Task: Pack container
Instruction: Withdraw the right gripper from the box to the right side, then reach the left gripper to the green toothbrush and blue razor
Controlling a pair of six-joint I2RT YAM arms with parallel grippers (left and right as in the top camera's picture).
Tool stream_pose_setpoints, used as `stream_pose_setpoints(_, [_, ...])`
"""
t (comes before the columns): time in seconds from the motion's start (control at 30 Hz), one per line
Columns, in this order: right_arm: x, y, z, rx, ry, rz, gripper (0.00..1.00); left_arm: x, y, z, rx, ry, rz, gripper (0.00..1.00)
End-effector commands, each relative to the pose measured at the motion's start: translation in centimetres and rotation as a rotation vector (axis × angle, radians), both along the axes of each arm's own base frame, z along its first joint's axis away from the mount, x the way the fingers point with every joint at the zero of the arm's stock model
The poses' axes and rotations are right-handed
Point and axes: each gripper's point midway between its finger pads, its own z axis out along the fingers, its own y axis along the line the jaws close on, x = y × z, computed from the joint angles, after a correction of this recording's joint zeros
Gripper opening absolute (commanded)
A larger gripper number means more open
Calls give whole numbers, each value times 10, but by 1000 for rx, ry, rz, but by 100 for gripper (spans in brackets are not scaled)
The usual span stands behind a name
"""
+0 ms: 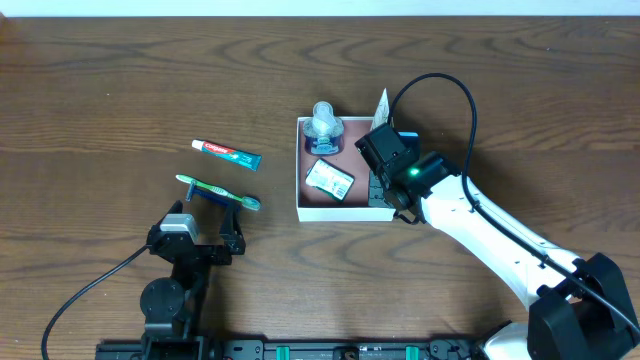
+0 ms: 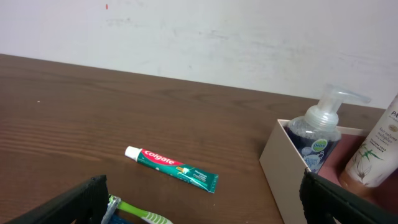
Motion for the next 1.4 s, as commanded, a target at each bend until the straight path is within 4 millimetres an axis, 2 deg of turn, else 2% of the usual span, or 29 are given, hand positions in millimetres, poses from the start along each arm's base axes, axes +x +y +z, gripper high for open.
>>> stream_pose_setpoints(0.0, [3, -2, 2, 4, -11, 32, 5, -1, -1, -15, -2, 47, -7, 98])
stream_pose_setpoints(0.13, [4, 9, 23, 66, -42, 79, 6, -1, -1, -15, -2, 47, -7, 98])
stream_pose_setpoints(0.23, [-1, 12, 58, 126, -90, 93, 8, -1, -1, -15, -2, 47, -7, 98])
stream_pose_setpoints(0.33, [-7, 4, 102, 167, -186, 100, 15, -1, -1, -15, -2, 47, -7, 98])
stream_pose_setpoints(0.47, [-12, -34, 151, 160, -347, 25, 48, -1, -1, -15, -2, 47, -7, 98])
stream_pose_setpoints(0.57, [-17, -71, 170, 125, -414, -71, 68, -1, -1, -15, -2, 47, -7, 98])
stream_pose_setpoints(0.63, [-21, -97, 176, 105, -427, -141, 84, -1, -1, -15, -2, 47, -7, 98])
stream_pose_setpoints(0.73, [-26, -133, 176, 54, -422, -254, 99, -1, -1, -15, -2, 47, -7, 98])
stream_pose_setpoints(0.87, [-29, -179, 175, -9, -418, -409, 99, -1, -1, -15, -2, 47, -7, 98])
stream_pose_setpoints(1.0, [-32, -215, 175, -13, -424, -562, 99, -1, -1, -15, -2, 47, -7, 98])
stream_pose_setpoints(1.2, [-41, -250, 173, -56, -417, -689, 99, -1, -1, -15, -2, 47, -7, 98])
stream_pose_setpoints(1.37, [-42, -255, 173, -58, -416, -708, 99, -1, -1, -15, -2, 47, -7, 98])
